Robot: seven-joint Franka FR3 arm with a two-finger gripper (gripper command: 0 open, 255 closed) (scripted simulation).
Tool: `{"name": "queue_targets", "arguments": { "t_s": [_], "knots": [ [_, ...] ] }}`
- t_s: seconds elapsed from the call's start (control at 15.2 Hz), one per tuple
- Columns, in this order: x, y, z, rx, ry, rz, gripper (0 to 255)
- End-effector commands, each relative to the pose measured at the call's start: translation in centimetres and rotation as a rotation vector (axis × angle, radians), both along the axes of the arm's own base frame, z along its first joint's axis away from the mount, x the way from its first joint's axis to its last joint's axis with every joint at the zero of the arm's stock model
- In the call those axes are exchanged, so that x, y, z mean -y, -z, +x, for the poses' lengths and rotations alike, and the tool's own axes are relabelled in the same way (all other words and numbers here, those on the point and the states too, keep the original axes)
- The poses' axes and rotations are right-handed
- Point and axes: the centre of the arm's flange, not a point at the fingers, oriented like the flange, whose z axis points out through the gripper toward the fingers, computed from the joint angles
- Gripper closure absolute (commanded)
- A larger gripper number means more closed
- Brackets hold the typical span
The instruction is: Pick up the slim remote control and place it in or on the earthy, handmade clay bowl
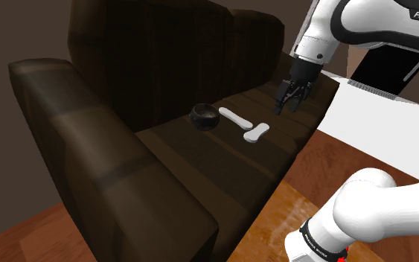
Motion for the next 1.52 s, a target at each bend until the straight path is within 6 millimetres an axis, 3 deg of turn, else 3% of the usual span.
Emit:
{"name": "queue_targets", "arguments": {
  "t_s": [0.0, 1.45],
  "knots": [
    [0.0, 0.0, 0.0, 0.0, 0.0, 0.0, 0],
    [13.6, 15.3, 19.3, 0.04, -0.146, -0.065, 0]
  ]
}}
